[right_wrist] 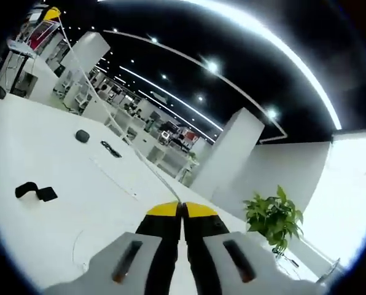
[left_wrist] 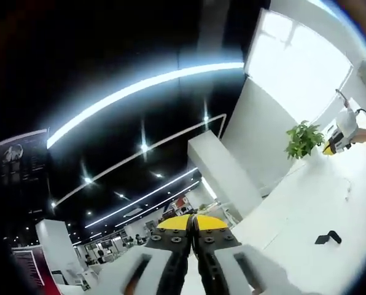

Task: Peel open the Velcro strap on the desktop, arrange the wired earphones neatly onto it, and close the Velcro strap to secure them.

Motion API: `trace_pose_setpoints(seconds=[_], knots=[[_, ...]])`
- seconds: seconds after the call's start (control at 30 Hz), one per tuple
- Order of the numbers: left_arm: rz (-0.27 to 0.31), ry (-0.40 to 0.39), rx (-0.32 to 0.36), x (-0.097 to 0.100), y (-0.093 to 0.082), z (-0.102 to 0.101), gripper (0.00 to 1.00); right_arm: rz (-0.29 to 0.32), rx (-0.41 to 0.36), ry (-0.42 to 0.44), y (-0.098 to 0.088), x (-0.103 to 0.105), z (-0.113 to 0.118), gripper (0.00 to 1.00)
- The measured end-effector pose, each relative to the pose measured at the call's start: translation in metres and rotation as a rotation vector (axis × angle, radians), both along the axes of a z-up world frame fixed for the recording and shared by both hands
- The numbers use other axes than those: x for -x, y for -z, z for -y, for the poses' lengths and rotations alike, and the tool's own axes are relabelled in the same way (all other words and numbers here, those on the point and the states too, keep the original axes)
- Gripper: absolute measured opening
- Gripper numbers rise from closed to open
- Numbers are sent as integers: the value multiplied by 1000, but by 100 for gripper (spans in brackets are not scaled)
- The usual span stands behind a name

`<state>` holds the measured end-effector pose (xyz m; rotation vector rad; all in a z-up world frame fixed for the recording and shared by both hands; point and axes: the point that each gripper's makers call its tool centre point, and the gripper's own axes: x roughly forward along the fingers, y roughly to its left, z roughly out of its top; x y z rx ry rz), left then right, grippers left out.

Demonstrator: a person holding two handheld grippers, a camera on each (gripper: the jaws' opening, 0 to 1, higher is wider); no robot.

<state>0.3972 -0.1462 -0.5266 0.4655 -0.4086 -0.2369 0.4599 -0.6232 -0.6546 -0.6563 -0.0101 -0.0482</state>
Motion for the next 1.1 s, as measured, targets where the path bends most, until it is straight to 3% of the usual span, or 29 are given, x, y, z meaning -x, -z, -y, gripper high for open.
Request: trace_pose_setpoints(seconds=[0.2, 0.33, 0.77, 1.1], knots=[[10, -7, -14, 3, -3, 1, 5, 6, -41, 40, 5, -8, 21, 4], [25, -62, -53, 4, -4, -6, 5, -2, -59, 71, 11, -10, 36, 4], [2, -106, -13, -4, -3, -28, 5, -31, -121, 130, 21, -4, 75, 4], [-2, -197, 9, -13, -3, -59, 5, -15, -104, 178, 17, 11, 93, 4]])
